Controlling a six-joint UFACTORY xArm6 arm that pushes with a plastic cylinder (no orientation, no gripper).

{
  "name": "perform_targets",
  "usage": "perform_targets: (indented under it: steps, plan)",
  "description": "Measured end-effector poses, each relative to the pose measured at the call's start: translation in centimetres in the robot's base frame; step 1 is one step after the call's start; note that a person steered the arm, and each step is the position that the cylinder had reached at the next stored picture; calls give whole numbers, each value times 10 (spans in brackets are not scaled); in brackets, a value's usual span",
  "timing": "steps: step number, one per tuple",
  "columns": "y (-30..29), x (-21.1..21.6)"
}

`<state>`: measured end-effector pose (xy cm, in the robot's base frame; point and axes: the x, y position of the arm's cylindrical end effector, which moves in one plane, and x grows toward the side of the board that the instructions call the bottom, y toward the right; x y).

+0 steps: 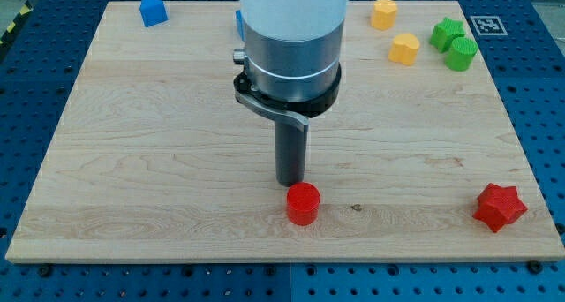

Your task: Push the red circle slightly to the down

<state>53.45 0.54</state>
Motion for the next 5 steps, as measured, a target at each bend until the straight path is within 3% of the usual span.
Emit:
perform_targets:
  steps: [2, 5]
  plan:
    - [8, 0]
    - [44, -234]
